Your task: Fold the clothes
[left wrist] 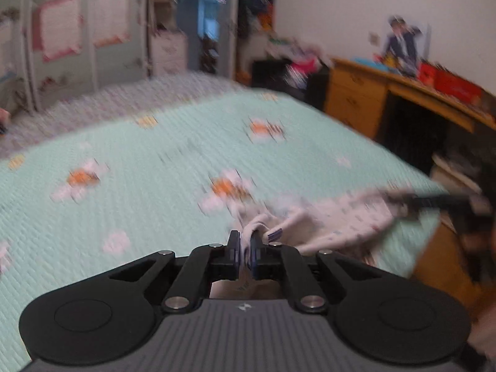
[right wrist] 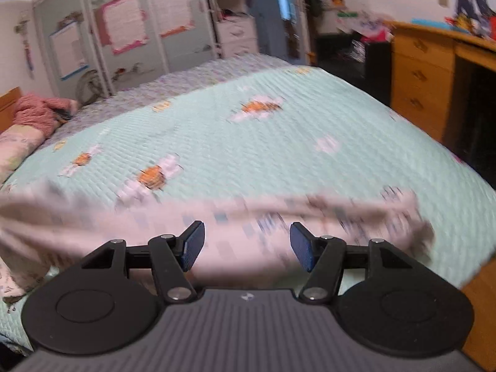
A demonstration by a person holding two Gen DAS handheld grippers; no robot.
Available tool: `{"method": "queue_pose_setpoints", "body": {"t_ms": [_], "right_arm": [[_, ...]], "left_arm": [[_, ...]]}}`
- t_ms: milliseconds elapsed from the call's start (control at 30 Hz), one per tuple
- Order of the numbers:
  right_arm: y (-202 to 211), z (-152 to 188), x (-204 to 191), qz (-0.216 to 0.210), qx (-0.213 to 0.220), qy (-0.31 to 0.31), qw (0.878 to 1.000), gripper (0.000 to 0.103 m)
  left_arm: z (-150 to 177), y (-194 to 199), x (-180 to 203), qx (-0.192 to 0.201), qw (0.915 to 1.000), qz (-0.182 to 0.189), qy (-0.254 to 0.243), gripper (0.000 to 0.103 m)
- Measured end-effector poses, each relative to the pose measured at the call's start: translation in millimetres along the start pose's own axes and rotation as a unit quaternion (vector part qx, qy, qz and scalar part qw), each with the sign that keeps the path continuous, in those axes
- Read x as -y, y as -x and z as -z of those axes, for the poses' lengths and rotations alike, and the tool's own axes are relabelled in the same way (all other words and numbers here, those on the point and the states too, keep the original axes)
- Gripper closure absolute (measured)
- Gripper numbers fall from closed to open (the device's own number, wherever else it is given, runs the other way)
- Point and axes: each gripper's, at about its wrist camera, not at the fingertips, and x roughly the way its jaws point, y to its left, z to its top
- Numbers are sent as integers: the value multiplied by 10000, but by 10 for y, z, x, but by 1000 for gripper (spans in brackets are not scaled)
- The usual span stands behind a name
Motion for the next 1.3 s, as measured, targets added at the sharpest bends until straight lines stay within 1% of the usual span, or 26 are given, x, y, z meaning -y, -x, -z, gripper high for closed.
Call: {"method": "queue_pose_setpoints", "body": {"t_ms": [67,133,200,267,400,467,600,667,700,733,767,833,900,1067,1167,1233,1300], "right_arm": [[-77,-82,-91,-181,52,352,9992,37],[-249,-127,-183,-322,-98,866,9957,36],[-450,-137,-264,-341,-308,1355,9897,36],[-617,-140,-324,-365,-434,1753,9829,36],[-895,-160,-408,-583,-648,2262,9702,36],[-1040,-171,-444,-693,-787,2477,9631,36],[-1362,-162,-408,-909,-1287,2372,9586,36],[-1400,-127,-376,-1044,-1454,2215,9586,40],[-1370,-114,-365,-1134,-1471,2144,9589,59],[-1322,-96,-361,-1182,-1447,2110,9595,87],[-1236,-71,-375,-1134,-1327,2177,9603,91],[-998,-11,-403,-1061,-998,2399,9598,93],[-762,61,-405,-1139,-822,2452,9592,94],[-173,389,-390,-1221,-665,2489,9585,96],[-26,539,-342,-971,-737,2462,9615,96],[-67,600,-329,-765,-1012,2529,9591,95],[-77,590,-334,-731,-1055,2483,9602,93]], "left_arm": [[234,-164,32,-491,9988,-72,62,97],[446,-330,11,-873,9955,-135,331,97],[568,-434,-21,-1065,9925,-141,579,97],[607,-460,-60,-1116,9911,-153,703,97],[552,-445,-108,-1052,9914,-238,737,96],[561,-454,-122,-1094,9906,-267,775,96],[587,-476,-146,-1192,9887,-322,853,95],[600,-486,-153,-1246,9878,-365,865,95],[605,-489,-158,-1259,9875,-368,872,95],[609,-493,-164,-1268,9873,-364,883,95],[610,-502,-166,-1277,9870,-369,899,95],[610,-524,-169,-1296,9864,-384,933,95],[614,-539,-165,-1294,9864,-392,930,95],[627,-544,-172,-1290,9863,-420,940,95],[623,-545,-151,-1288,9872,-411,845,95],[620,-548,-128,-1291,9879,-417,757,95],[626,-545,-104,-1287,9885,-415,684,95]]}}
